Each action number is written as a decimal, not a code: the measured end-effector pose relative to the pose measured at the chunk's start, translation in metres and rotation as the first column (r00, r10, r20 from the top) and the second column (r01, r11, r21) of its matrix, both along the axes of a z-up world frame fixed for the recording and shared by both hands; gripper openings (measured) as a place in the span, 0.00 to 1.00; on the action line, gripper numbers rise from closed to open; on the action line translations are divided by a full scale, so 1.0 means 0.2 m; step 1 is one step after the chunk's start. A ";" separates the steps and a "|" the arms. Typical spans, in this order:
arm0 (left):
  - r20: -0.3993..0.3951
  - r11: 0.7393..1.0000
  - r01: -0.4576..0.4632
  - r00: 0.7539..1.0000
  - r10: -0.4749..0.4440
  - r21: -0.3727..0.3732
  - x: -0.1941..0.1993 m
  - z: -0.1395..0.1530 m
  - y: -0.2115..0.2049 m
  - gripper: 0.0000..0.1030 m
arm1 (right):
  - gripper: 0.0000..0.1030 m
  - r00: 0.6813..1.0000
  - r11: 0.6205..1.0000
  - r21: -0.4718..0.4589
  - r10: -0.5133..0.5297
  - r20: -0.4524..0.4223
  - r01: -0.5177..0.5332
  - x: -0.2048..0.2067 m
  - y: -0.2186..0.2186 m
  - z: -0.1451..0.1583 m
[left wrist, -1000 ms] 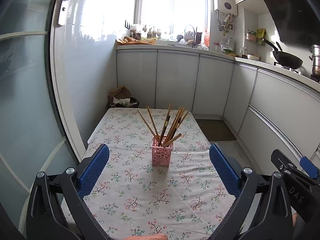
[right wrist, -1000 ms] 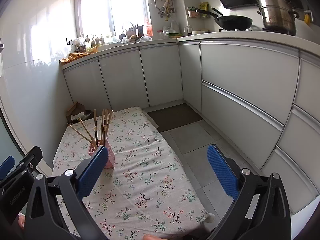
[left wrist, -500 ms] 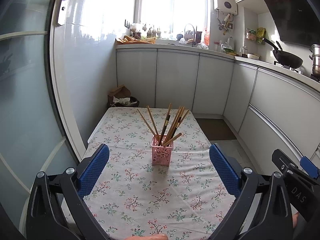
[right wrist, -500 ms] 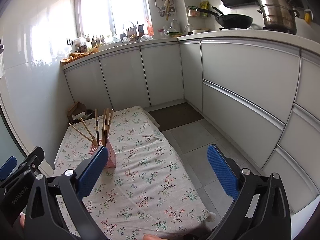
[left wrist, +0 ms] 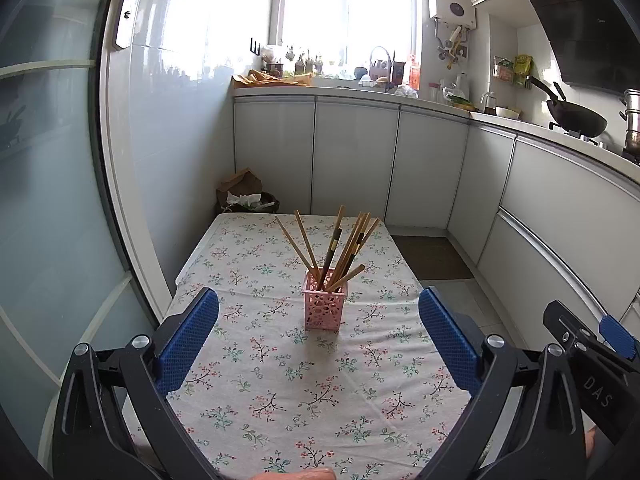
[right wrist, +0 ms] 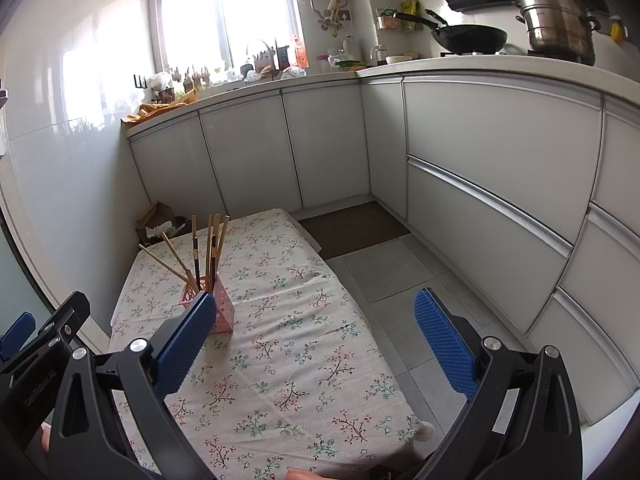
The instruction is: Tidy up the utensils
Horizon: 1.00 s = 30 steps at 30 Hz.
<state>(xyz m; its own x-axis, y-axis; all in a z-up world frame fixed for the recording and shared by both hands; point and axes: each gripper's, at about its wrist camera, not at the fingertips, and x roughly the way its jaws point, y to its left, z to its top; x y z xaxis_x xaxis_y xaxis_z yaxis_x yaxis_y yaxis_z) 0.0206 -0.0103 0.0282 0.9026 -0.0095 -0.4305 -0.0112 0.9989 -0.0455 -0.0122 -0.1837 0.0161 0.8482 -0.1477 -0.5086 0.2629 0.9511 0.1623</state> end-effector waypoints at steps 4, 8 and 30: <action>0.002 1.000 -0.003 1.000 0.003 0.000 0.00 0.00 0.00 0.93 | 0.94 1.000 1.000 0.001 0.001 -0.001 -0.001 0.00 0.00 0.00; 0.001 1.000 -0.004 1.000 0.004 0.000 0.00 0.00 0.00 0.93 | 0.94 1.000 1.000 0.002 0.004 -0.004 -0.003 0.01 0.01 0.00; -0.004 1.000 -0.015 1.000 0.015 0.003 0.01 -0.01 0.00 0.93 | 0.94 1.000 1.000 0.012 0.010 -0.014 -0.009 0.01 0.00 -0.02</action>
